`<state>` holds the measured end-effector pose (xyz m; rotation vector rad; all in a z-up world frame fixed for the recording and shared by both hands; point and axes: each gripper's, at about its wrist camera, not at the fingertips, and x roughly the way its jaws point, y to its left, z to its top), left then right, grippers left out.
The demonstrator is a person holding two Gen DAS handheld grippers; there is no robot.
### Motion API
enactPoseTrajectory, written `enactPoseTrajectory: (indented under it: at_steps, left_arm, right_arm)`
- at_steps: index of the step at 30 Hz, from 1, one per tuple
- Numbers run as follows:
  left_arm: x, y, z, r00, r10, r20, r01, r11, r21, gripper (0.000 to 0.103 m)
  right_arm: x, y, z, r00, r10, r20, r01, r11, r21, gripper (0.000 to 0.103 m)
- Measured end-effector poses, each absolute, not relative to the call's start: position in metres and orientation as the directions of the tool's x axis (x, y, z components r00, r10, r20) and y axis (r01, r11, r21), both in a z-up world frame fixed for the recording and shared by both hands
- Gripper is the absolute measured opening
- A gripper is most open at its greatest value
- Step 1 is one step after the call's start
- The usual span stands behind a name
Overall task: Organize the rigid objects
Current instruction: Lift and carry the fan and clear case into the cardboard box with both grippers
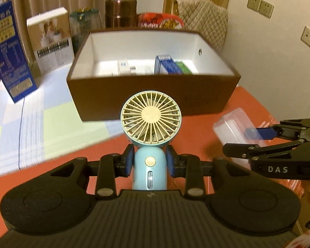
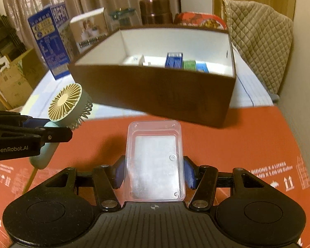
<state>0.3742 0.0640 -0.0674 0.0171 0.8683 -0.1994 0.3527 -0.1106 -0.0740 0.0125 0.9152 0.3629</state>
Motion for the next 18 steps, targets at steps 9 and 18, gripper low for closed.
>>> enactPoseTrajectory:
  at_steps: [9,18]
  left_arm:
    - [0.416,0.066,-0.033,0.670,-0.157,-0.726,0.198,0.980,-0.029,0.028]
    - [0.486,0.071,-0.016,0.693,-0.134,-0.708,0.189,0.982,-0.001,0.028]
  right_arm:
    - [0.392,-0.107,-0.039,0.587,0.365,-0.722,-0.308,0.926,0.218,0.053]
    - [0.462,-0.097,-0.019,0.625,0.372,-0.686,-0.293,0.927,0.236,0.053]
